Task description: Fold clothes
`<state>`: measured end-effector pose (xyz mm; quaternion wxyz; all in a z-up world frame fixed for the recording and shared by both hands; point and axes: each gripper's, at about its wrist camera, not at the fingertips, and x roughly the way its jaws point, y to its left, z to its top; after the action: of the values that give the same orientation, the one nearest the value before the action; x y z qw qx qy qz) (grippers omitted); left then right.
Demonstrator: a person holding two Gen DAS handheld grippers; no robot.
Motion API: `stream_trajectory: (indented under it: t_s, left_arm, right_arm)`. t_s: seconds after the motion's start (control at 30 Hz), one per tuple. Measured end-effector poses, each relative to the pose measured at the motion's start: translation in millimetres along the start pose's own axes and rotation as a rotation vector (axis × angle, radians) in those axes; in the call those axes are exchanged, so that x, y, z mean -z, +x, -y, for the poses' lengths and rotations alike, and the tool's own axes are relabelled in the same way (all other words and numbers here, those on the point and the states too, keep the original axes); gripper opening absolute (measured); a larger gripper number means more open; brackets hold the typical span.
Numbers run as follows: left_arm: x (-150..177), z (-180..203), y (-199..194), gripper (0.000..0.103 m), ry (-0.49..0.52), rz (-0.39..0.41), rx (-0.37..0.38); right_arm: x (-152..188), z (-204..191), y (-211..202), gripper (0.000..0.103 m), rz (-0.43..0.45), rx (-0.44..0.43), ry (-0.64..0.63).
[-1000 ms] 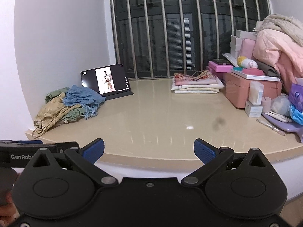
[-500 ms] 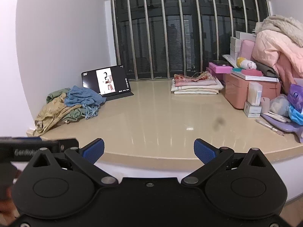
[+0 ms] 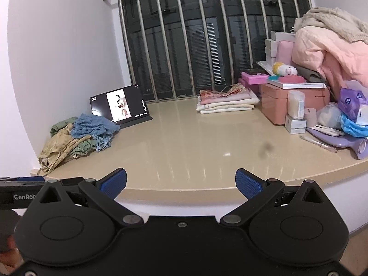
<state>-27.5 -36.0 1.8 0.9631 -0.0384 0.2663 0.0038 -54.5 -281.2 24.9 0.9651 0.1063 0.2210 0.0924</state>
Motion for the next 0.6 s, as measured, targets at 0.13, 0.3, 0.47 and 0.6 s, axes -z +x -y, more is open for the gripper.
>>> stream_trajectory:
  t_s: [0.13,0.3,0.47,0.6]
  left_arm:
    - [-0.3,4.4,-2.1,0.103,0.007,-0.001,0.012]
    - [-1.3,7.6,-4.9,0.103,0.013,0.006,0.009]
    - [0.4,14.6,-5.2,0.103,0.023,-0.009,0.001]
    - [1.6,16.7,-5.0,0.103,0.036,-0.02,0.007]
  right_arm:
    - [-0.7,-4.0,0.4,0.102,-0.006,-0.012,-0.023]
    - [-4.3,-3.5,0.3,0.102,-0.011,-0.03,-0.047]
    - [-8.8,1.2,0.9,0.102,-0.02,-0.053,-0.069]
    - [-8.1,0.0,-0.2,0.102,-0.024,-0.055,-0.067]
